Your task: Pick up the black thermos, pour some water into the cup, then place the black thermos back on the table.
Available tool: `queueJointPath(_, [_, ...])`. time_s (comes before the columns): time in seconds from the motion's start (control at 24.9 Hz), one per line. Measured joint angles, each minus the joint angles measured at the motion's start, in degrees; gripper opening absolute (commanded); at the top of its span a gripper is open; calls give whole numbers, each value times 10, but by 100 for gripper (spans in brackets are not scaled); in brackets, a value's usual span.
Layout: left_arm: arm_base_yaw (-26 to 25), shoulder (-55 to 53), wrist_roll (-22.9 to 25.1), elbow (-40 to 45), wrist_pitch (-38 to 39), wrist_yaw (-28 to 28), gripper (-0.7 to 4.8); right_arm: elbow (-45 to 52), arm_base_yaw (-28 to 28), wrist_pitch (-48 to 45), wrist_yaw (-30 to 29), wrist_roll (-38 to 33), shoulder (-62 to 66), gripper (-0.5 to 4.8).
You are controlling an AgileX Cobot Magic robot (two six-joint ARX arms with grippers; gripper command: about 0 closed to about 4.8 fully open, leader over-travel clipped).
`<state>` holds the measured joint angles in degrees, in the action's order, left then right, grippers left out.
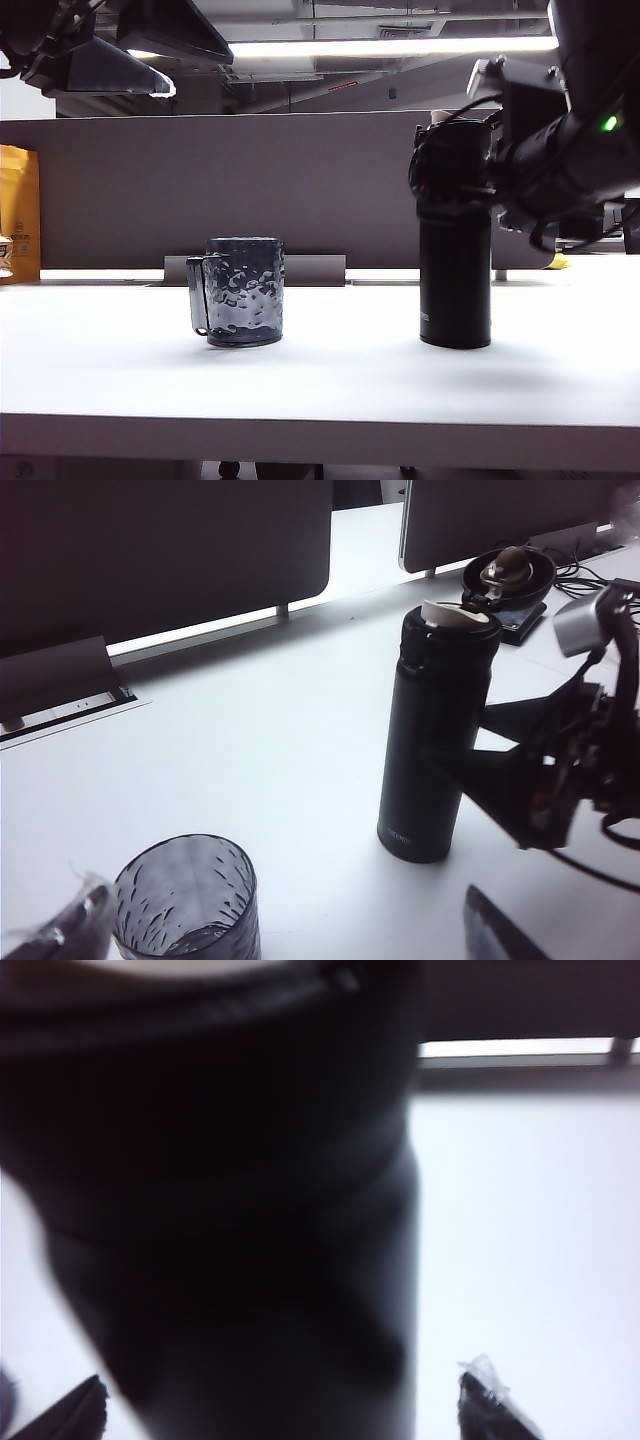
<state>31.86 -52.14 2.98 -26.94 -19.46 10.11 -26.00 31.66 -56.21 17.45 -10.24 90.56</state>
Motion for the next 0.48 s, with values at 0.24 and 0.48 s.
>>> queueJointPath(0.24, [0,0,0,0,8,0,479,-5,0,-69,17,0,78,479])
queueJointPath(0.48, [0,0,0,0,28,-1,479,-34,0,-98,17,1,110,479])
